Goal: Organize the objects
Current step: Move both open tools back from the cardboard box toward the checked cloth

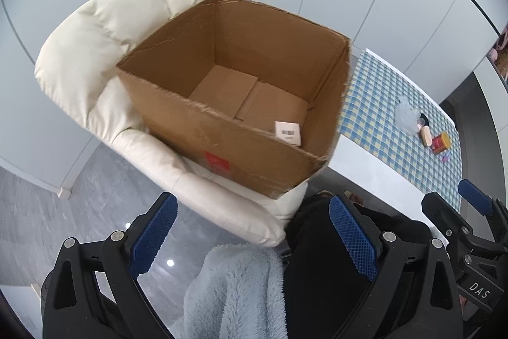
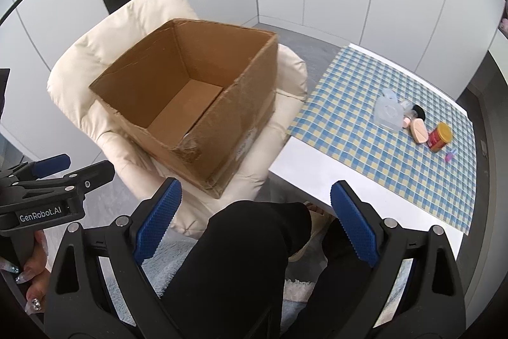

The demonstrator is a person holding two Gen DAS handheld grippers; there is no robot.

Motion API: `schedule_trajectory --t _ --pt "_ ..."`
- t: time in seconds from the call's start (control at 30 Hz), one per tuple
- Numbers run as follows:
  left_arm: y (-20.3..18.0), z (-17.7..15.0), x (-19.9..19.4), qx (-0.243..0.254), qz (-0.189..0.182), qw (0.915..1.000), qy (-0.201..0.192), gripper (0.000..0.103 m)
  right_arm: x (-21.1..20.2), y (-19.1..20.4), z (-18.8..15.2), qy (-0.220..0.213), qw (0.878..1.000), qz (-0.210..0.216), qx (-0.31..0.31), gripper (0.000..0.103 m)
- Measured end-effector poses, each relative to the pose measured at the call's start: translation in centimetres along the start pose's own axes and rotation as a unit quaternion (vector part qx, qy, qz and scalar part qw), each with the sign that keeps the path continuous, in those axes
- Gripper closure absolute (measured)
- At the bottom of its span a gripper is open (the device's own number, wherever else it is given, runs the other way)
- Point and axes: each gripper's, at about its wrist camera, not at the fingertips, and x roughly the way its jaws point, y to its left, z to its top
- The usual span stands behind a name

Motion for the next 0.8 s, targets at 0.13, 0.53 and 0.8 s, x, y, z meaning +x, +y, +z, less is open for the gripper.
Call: schedule_trajectory --t 0.13,0.53,0.8 --pt "-2.0 0.4 0.2 0.019 -0.010 0.9998 -0.001 0.006 -0.4 -1.3 -0.2 -0.004 1.000 -0.010 0.015 0.007" --pt "-9.6 0.9 0.9 0.091 -0.051 0.9946 0.001 0.006 -2.0 -8.6 -1.9 -0.013 0.995 -0.036 0.090 0.007" --pt "-13.9 0.4 1.8 0.123 -0.067 0.9900 0.016 0.006 -2.8 -14.9 -4.0 -0.017 0.986 -0.071 0.151 0.007"
